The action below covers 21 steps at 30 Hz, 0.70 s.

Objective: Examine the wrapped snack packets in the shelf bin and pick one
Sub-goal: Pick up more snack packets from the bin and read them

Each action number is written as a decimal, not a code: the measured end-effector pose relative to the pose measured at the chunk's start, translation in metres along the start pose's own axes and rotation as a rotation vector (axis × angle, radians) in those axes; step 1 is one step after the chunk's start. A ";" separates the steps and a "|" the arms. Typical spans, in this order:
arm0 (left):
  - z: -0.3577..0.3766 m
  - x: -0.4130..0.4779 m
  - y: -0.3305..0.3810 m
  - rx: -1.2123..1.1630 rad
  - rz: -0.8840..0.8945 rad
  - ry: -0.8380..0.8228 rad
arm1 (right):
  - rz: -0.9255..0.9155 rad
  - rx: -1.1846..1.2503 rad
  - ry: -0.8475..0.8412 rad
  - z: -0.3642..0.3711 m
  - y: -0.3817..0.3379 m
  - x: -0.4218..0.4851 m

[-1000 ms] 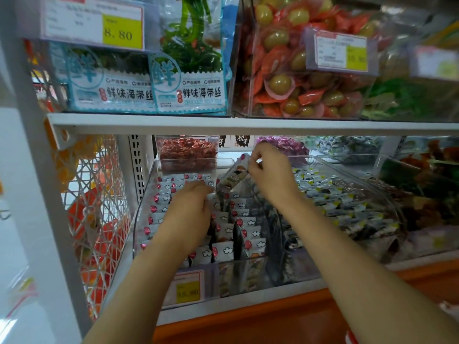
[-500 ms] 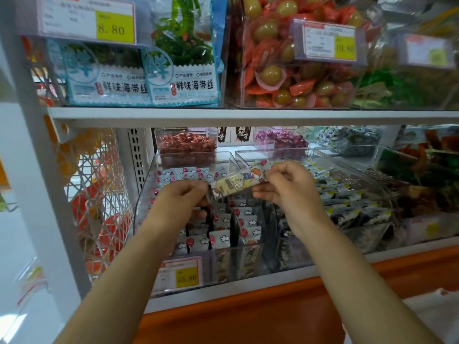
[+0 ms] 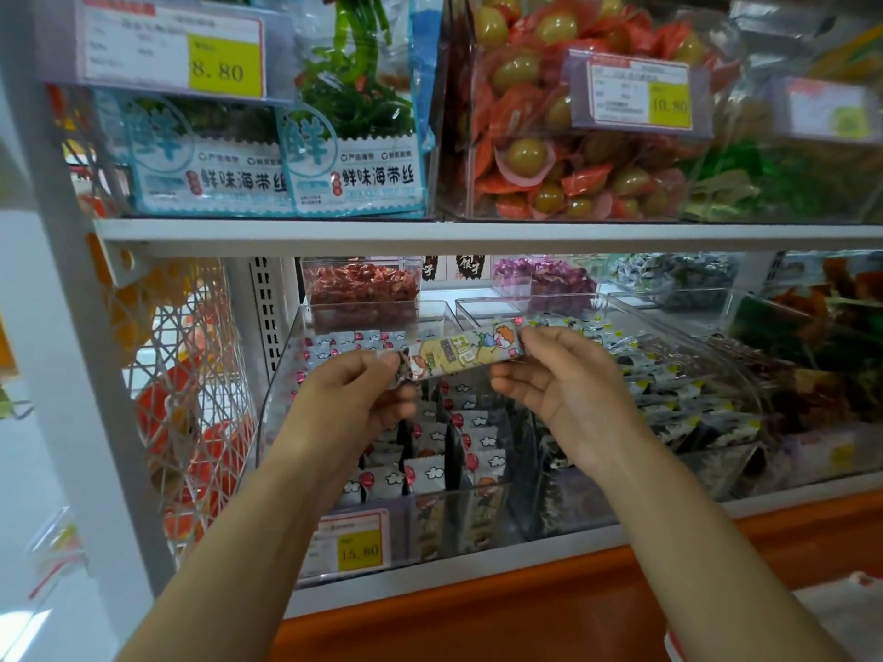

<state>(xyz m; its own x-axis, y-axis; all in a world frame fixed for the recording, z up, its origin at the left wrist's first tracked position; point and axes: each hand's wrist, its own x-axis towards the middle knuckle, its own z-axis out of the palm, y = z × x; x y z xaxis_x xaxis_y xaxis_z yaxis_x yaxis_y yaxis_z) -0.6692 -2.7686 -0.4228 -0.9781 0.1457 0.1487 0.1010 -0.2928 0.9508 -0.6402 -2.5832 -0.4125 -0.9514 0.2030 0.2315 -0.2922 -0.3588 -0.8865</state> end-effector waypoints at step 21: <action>-0.002 0.001 0.004 -0.163 -0.107 -0.101 | -0.148 -0.190 -0.043 -0.012 0.009 0.001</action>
<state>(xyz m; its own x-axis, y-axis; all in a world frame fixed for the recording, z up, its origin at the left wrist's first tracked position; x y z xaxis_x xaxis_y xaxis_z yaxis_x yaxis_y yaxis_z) -0.6702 -2.7716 -0.4193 -0.9577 0.2754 0.0834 -0.0413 -0.4185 0.9073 -0.6430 -2.5754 -0.4247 -0.9040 0.2004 0.3777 -0.4092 -0.1494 -0.9002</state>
